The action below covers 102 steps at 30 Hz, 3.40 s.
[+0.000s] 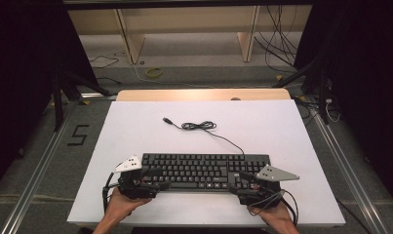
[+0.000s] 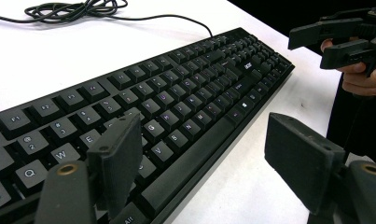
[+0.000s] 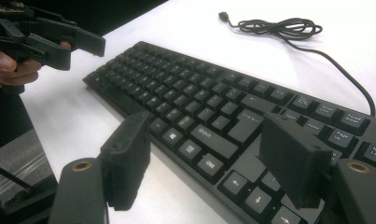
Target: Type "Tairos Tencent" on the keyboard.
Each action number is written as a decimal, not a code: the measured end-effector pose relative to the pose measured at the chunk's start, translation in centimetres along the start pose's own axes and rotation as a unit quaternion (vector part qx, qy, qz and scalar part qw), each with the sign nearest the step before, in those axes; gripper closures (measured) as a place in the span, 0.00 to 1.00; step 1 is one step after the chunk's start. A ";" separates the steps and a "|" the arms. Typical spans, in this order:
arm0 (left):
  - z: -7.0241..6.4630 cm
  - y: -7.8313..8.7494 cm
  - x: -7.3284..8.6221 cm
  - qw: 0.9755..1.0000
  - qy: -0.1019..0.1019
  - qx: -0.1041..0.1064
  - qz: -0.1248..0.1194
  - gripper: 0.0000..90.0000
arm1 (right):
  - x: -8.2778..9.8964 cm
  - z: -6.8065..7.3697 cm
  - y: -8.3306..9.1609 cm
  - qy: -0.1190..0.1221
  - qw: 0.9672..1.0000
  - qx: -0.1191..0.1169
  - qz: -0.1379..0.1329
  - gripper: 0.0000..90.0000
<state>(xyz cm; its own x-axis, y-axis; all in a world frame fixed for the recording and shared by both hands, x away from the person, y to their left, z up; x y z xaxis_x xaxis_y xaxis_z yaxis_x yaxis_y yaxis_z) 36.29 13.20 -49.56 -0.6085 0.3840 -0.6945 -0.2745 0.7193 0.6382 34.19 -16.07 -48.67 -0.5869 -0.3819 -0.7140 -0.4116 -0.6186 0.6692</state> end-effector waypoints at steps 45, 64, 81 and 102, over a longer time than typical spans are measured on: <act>3.4 0.9 0.8 0.996 0.030 -0.078 0.037 0.42 | -7.9 3.0 -7.7 0.032 0.997 -0.043 0.063 0.56; 4.9 1.5 1.7 0.989 0.044 -0.112 0.087 0.84 | -9.1 3.9 -12.8 0.038 0.990 -0.035 0.131 0.83; 5.7 1.6 2.5 0.983 0.056 -0.125 0.122 0.99 | -9.6 5.1 -16.0 0.051 0.985 -0.039 0.161 1.00; 5.9 1.2 2.8 0.981 0.056 -0.128 0.135 0.99 | -9.6 5.3 -17.5 0.053 0.983 -0.029 0.175 1.00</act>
<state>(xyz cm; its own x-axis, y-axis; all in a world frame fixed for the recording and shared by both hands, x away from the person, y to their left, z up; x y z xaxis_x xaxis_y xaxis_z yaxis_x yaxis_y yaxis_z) 38.65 18.53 -52.66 -0.7593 0.4635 -0.4567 -0.2615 0.4254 0.8664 43.33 2.12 -52.43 -0.6074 -0.6465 -0.4616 -0.1545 -0.4739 0.8669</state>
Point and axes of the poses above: each handheld gripper's, and its own axes: y roughly backward along the jaws, x roughly out of its underside, z roughly to its left, the point moved 7 cm from there along -y, roughly forward along the jaws, and after that the axes turned 15 degrees about z, right-handed, at the moved point
